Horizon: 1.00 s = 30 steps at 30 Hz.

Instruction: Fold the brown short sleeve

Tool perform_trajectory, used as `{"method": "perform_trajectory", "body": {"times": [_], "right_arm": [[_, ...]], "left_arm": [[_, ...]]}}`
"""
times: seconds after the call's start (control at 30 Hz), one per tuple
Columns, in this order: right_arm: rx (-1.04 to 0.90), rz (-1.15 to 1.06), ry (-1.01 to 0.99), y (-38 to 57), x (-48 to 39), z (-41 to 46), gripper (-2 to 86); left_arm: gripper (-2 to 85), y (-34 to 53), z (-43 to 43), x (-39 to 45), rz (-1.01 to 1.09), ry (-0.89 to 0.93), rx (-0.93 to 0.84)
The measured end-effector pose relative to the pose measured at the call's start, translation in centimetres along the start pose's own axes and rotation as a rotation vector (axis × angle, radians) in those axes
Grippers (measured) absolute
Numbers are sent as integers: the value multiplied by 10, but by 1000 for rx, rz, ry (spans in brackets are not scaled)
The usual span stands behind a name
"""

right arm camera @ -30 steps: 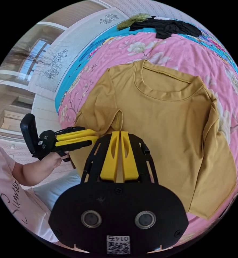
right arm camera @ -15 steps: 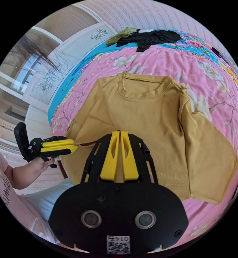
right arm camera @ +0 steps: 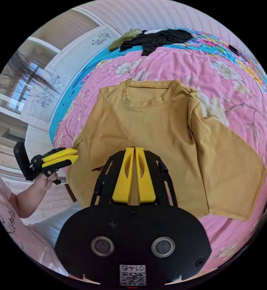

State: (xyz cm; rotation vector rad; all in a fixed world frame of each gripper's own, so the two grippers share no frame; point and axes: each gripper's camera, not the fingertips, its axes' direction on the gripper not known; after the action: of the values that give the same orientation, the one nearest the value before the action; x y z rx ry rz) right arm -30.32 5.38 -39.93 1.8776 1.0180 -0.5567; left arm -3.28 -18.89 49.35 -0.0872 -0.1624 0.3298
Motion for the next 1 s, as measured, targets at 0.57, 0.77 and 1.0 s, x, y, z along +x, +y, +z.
{"method": "perform_trajectory", "body": {"times": [0.57, 0.77, 1.0], "right_arm": [[12, 94, -10, 20, 42, -8, 4], [29, 65, 46, 37, 39, -20, 15], [74, -152, -181, -34, 11, 4, 56]], "left_arm": [[60, -14, 2, -8, -19, -17, -75], [73, -27, 29, -22, -45, -125, -128], [19, -23, 36, -13, -27, -118, -84]]}}
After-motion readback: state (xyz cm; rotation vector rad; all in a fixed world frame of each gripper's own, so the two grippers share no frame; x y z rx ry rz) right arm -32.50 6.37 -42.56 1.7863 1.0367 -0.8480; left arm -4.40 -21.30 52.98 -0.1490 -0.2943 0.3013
